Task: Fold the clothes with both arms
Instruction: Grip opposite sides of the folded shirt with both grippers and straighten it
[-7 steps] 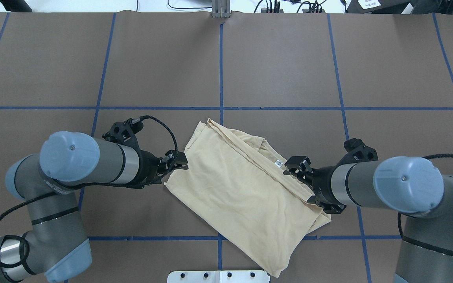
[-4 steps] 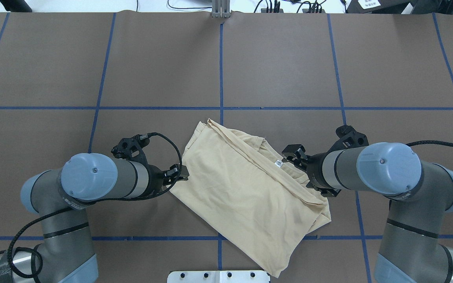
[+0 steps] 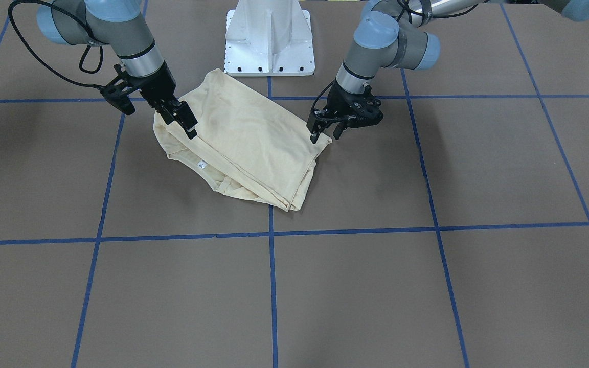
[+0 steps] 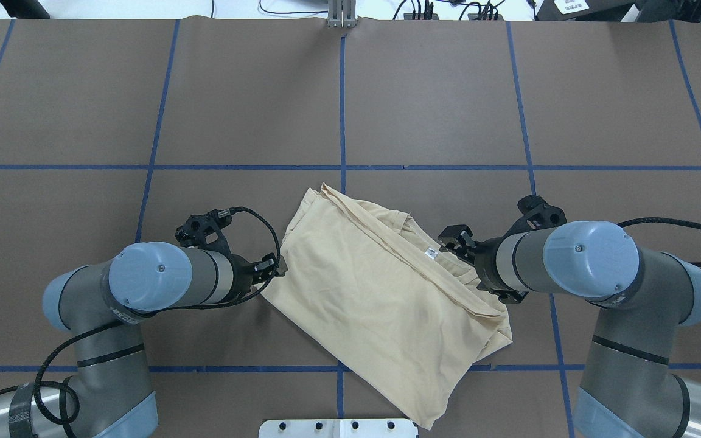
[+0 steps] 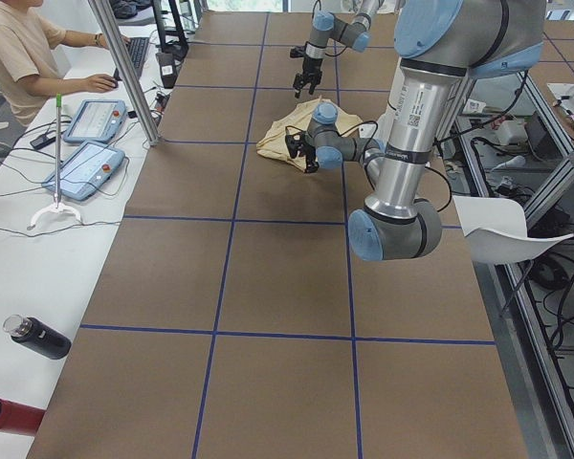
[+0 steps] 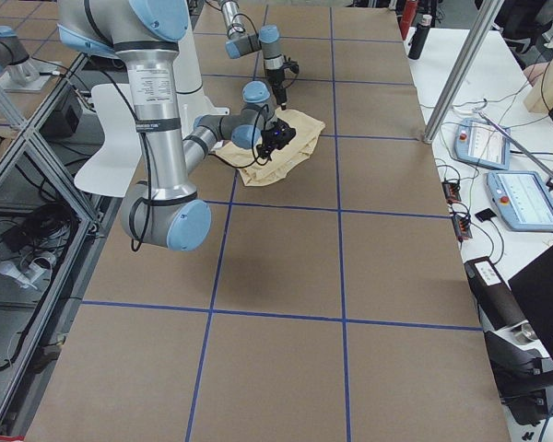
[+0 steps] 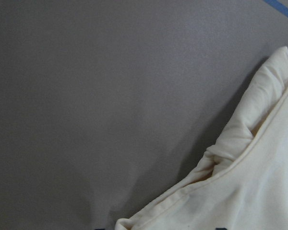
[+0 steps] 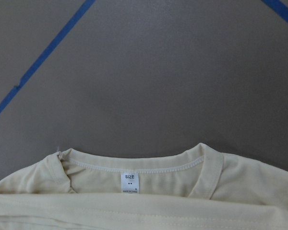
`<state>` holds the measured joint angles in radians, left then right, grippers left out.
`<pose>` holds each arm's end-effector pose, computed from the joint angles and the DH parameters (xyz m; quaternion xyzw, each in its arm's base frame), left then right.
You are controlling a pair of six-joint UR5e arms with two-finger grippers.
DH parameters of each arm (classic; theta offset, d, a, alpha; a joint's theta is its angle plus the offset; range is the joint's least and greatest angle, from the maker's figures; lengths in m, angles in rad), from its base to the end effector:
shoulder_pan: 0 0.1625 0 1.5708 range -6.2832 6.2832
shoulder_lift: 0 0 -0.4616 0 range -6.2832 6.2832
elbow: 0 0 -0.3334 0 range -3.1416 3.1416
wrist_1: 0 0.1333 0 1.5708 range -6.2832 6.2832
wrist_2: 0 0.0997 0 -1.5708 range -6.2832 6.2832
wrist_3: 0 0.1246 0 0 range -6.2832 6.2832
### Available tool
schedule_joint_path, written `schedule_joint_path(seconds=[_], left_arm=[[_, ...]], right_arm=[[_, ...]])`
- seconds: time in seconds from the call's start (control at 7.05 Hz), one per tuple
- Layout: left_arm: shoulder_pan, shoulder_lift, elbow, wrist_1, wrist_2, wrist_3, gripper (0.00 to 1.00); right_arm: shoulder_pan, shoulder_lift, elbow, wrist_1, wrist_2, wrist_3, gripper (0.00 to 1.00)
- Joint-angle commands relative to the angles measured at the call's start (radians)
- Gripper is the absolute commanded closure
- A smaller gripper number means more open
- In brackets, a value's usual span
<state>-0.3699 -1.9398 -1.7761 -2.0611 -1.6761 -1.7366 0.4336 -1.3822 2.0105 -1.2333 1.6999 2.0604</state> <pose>0.5189 -0.3301 0.3848 0.0065 0.5088 -0.2020 0.8368 -0.4177 -0.3226 0.4082 -0.0701 -0.4616 0.3668 0.8047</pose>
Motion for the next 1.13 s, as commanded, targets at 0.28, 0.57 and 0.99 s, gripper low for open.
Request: schedule_joint_path(seconds=[0.28, 0.57, 0.99], left_arm=[[-0.001, 0.001, 0.007, -0.002, -0.001, -0.012, 0.58], [-0.003, 0.001, 0.006, -0.002, 0.001, -0.012, 1.0], [-0.044, -0.002, -0.022, -0.002, -0.002, 0.005, 1.0]], right_arm=[[-0.001, 0.0, -0.01, 0.0, 0.0, 0.0, 0.0], [0.0, -0.001, -0.012, 0.0, 0.0, 0.0, 0.0], [0.01, -0.005, -0.013, 0.0, -0.002, -0.003, 0.0]])
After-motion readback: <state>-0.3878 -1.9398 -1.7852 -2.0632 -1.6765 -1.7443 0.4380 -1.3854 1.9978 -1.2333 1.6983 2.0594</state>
